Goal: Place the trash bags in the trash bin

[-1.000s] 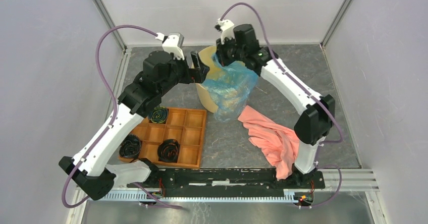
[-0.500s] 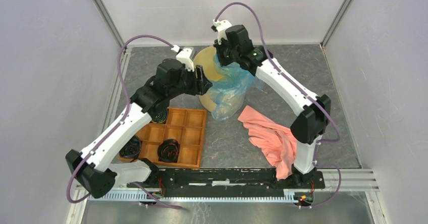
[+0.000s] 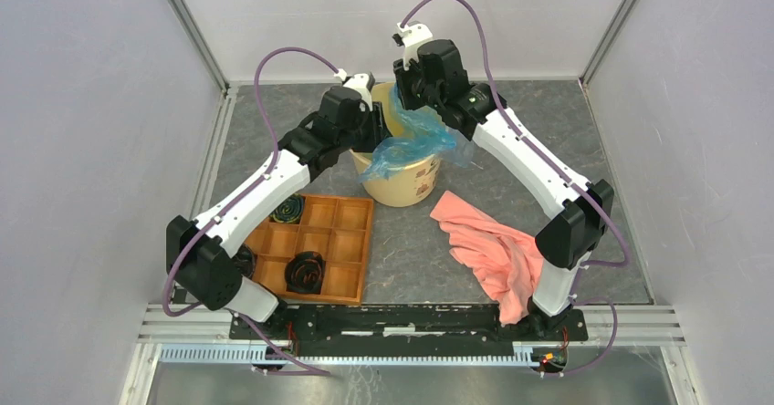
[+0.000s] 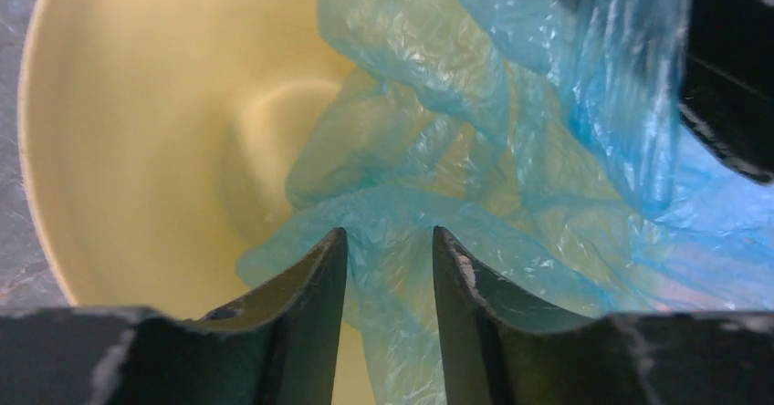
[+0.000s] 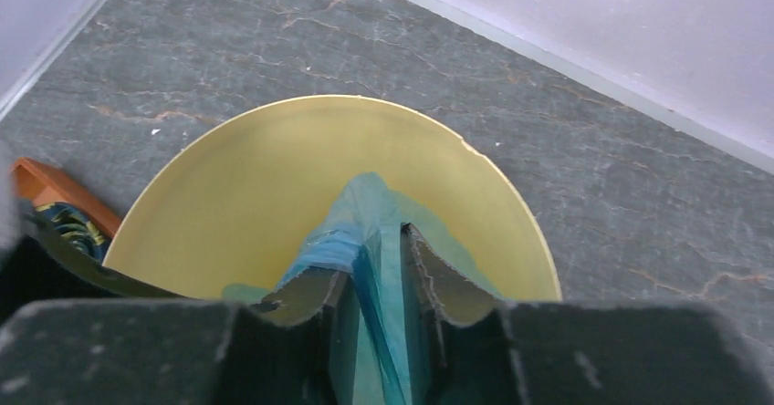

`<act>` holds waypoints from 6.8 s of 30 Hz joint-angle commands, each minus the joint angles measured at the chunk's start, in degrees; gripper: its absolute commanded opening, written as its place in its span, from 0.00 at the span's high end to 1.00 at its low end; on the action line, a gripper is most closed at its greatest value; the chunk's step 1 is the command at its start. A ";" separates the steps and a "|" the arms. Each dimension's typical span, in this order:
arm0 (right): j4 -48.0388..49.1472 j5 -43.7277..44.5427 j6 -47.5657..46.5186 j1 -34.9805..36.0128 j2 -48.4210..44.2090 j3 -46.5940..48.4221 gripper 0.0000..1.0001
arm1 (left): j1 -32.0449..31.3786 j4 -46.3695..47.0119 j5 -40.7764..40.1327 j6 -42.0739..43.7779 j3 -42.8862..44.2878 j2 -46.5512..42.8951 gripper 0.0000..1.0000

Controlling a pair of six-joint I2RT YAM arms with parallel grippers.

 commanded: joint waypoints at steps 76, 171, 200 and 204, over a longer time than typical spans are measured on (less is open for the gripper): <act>27.70 -38.59 14.87 -25.28 -29.66 -38.58 1.00 | 20.11 -5.58 14.70 -3.73 -5.92 -24.04 0.09; 14.67 -24.27 -7.20 -15.44 3.59 -0.10 1.00 | 24.68 -1.19 12.58 2.94 0.76 -5.77 0.60; 12.94 -29.28 -1.89 -20.80 7.46 -9.29 0.93 | 25.99 15.29 20.07 -12.49 -13.23 0.50 0.98; 9.27 -24.83 -1.62 -20.85 2.36 -12.17 0.77 | 26.00 17.32 22.72 -15.50 -19.49 -4.80 0.98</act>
